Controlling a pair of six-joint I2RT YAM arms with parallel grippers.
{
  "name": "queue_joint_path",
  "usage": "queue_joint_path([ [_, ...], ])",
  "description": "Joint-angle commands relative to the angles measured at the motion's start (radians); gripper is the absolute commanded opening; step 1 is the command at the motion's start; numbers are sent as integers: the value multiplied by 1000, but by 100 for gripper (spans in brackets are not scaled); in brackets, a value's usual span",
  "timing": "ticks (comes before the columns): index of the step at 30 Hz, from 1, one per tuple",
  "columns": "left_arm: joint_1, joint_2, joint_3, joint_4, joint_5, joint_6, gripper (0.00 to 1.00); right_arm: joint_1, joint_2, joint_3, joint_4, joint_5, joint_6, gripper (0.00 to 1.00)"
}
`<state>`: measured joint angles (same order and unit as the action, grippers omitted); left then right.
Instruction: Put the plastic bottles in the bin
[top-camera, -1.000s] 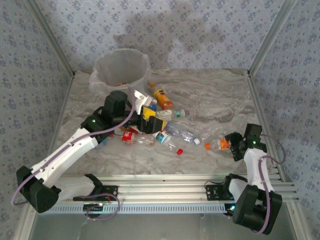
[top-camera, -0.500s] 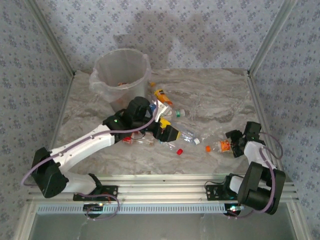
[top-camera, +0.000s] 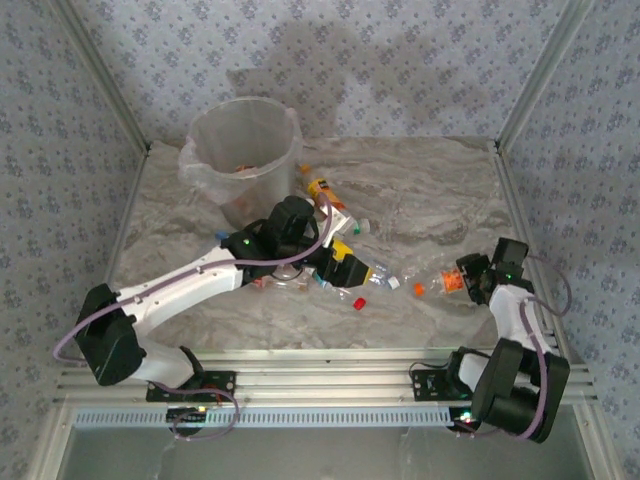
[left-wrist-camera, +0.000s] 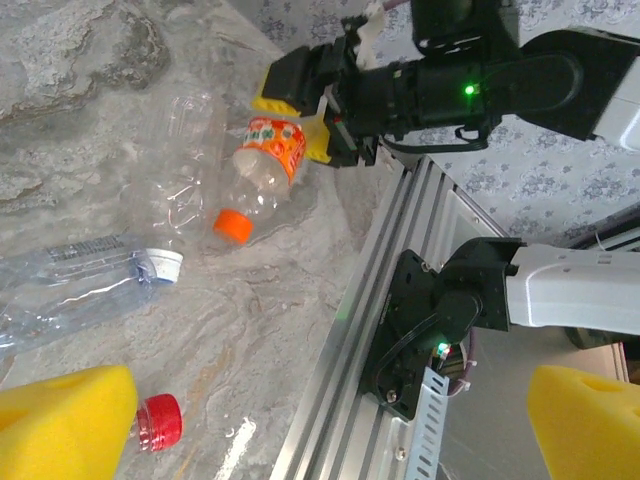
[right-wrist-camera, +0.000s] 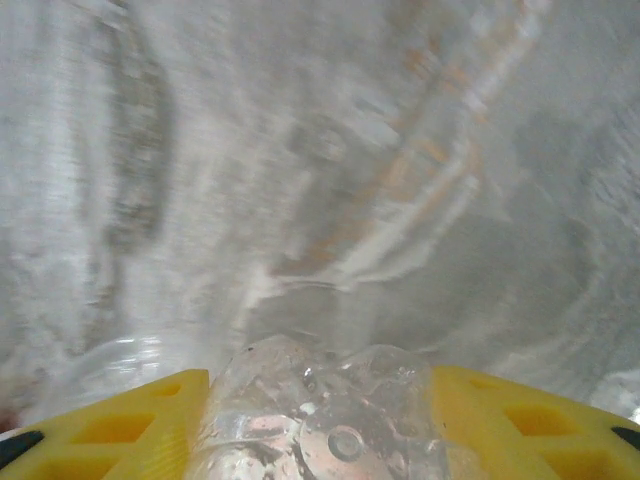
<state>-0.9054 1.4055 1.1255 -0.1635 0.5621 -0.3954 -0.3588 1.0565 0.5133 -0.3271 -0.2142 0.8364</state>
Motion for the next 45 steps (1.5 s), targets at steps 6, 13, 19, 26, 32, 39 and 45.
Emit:
queue_joint_path([
  [6,-6,52,44,107,90,-13,100,63,-128,157,-116,-55,-86,52],
  [13,-10,126,90,143,123,-8,100,215,-145,303,-142,-112,-87,52],
  [19,-26,141,91,182,46,5,100,401,-102,407,-130,-124,-67,52],
  [26,-48,140,104,134,-77,56,100,584,-40,494,-130,-112,-58,52],
  [32,-52,134,103,124,-128,47,95,678,-17,518,-119,-98,-55,52],
  [39,-53,142,106,133,-147,15,88,725,-15,503,-102,-102,-52,52],
  [45,-53,129,129,61,-165,39,84,732,-15,507,-171,-19,-85,51],
])
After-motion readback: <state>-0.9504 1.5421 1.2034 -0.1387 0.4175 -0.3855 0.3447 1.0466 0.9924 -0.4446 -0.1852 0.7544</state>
